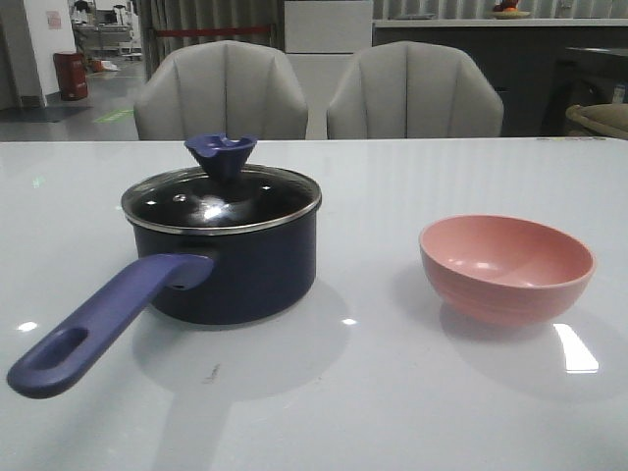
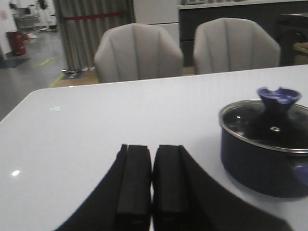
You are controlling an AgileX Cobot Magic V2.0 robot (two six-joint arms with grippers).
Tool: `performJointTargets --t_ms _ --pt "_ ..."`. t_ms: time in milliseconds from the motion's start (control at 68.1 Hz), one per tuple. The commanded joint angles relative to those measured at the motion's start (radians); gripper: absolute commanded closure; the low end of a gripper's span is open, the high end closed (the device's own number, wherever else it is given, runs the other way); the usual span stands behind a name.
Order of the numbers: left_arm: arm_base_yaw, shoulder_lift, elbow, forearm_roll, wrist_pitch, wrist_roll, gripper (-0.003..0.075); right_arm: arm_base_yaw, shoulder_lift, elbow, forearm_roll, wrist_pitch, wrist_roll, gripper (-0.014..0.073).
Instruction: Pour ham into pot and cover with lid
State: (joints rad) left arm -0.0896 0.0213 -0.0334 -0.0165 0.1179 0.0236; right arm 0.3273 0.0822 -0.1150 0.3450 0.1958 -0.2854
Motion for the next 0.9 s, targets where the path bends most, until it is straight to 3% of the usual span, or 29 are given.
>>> performJointTargets --t_ms 0,881 --pt "0.059 -0.05 0.022 -0.001 -0.103 -0.057 0.0586 0.001 0.01 -0.031 0.005 -0.073 -0.011 0.0435" --pt "0.075 -0.046 0.059 -0.001 -0.139 -0.07 0.0586 0.001 0.011 -0.031 0.005 -0.073 -0.011 0.0435"
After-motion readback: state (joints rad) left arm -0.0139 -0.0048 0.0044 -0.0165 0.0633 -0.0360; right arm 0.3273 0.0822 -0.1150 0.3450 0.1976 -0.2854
